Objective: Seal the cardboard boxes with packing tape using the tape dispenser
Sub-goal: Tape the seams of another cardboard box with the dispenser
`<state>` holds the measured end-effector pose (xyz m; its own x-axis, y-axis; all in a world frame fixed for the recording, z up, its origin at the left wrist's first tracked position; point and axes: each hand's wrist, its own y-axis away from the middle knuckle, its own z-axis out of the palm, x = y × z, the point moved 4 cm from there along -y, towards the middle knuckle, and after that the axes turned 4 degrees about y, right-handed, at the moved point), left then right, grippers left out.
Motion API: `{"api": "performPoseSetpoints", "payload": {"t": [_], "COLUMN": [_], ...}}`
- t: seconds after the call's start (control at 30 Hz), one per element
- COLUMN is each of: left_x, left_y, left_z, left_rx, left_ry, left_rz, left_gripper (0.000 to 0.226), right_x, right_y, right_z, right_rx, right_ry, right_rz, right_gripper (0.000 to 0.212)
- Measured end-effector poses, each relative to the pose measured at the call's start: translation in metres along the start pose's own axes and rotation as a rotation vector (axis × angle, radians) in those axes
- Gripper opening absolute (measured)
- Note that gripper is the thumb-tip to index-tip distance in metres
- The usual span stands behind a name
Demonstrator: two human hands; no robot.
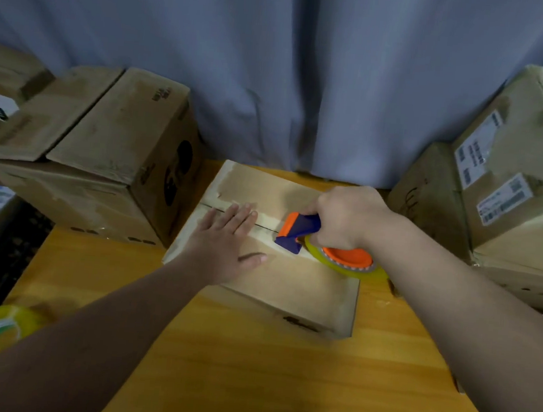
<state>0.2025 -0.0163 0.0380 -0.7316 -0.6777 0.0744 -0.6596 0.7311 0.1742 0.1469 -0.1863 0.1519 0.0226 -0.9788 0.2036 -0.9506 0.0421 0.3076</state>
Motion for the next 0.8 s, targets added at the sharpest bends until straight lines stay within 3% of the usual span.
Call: {"api": "performPoseSetpoints", "payload": {"t": [0.27, 0.47, 0.57, 0.8], "left_x": [0.014, 0.013, 0.015, 0.028], "left_y": [-0.013, -0.015, -0.013, -0.014], "left_z": [-0.001, 0.004, 0.0, -0.005], "left_rx": [-0.012, -0.003, -0.01, -0.05], "left_ry": [0.045, 0.079, 0.082, 0.006], "left_rz": [0.077, 0.066, 0.058, -0.01], "left_gripper": [0.075, 0.09, 0.079, 0.08], "right_x": [-0.003, 0.008, 0.02, 0.048], "right_y": [-0.007, 0.028, 0.053, 0.072], "right_z": [-0.011, -0.019, -0.008, 0.025], "right_rx": [-0.12, 0.036, -0.021, -0.095], "right_ry": [0.078, 0.026, -0.005, 0.006], "right_rz": [-0.096, -0.089, -0.081, -0.01], "right_gripper": [0.054, 0.066, 0.068, 0.062]}}
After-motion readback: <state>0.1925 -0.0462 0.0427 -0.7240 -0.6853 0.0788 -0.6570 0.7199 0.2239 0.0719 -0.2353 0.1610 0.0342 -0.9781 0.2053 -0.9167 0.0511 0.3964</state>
